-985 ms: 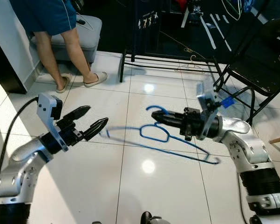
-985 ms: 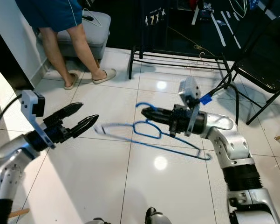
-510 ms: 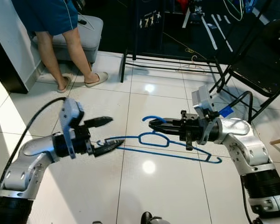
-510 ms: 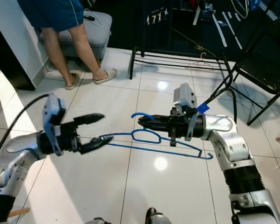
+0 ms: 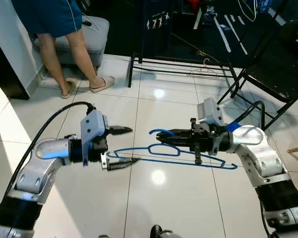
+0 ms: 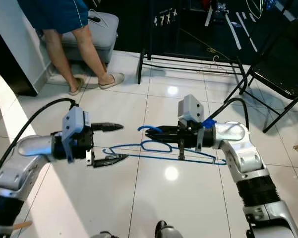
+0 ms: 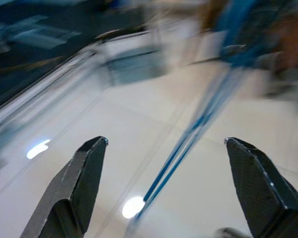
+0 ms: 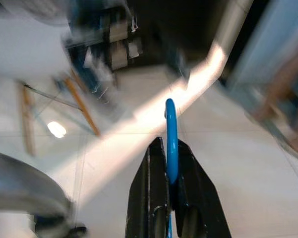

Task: Hang hanger

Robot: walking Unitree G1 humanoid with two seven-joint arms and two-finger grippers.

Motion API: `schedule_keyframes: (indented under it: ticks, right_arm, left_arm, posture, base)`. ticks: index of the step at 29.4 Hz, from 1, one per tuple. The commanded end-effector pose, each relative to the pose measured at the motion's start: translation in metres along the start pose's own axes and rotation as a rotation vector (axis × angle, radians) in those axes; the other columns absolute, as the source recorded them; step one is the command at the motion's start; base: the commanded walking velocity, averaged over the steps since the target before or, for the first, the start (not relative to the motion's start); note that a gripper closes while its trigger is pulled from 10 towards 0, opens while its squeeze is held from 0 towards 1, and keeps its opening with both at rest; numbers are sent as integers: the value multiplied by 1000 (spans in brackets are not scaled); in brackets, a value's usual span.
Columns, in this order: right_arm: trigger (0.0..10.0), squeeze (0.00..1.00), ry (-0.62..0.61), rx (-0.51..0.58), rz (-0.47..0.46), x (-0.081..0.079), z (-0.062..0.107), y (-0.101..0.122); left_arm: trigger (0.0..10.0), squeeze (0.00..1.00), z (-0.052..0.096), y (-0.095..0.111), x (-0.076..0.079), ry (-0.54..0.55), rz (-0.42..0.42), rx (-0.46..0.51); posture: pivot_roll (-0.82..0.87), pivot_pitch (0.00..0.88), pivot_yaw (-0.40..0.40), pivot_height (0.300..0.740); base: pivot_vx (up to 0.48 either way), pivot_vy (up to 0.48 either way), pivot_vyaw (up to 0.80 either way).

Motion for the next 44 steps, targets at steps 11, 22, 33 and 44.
schedule_keyframes:
  ticks: [11,22,33,44]
  right_arm:
    - [0,0,-629,-14,-190,48,35,-52]
    - [10000,0,-1203,144,-397,61,49,-83]
    - [10000,0,-1213,191,-256,51,41,-65]
    - [10000,0,-1186,207,-277,48,37,-67]
  left_arm:
    - [10000,0,62,-81,-47,615,208,-408]
    - [10000,0,41,-83,1,993,522,-321]
    - [10000,0,18,-53,8,885,395,-281]
    - [10000,0,17,-44,3,908,397,-233]
  posture:
    - [-11,194,-64,740]
    - [-11,181,-107,740]
    - [-23,145,-94,740]
    - [-34,122,-89,740]
  base:
    - [0,0,0]
    - [0,0,0]
    - [0,0,0]
    - [233,0,0]
Point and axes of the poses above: a point about 5 cm out from each wrist's last joint towards the gripper, its own z axis pointing back from the gripper into the wrist, its own y axis along the axis of the wrist's last joint, x = y × z, the point moved 4 cm from there along -z, pointing out of the wrist towards the gripper, and after that the axes turned 10 degrees about -z, right-handed, at the moved point
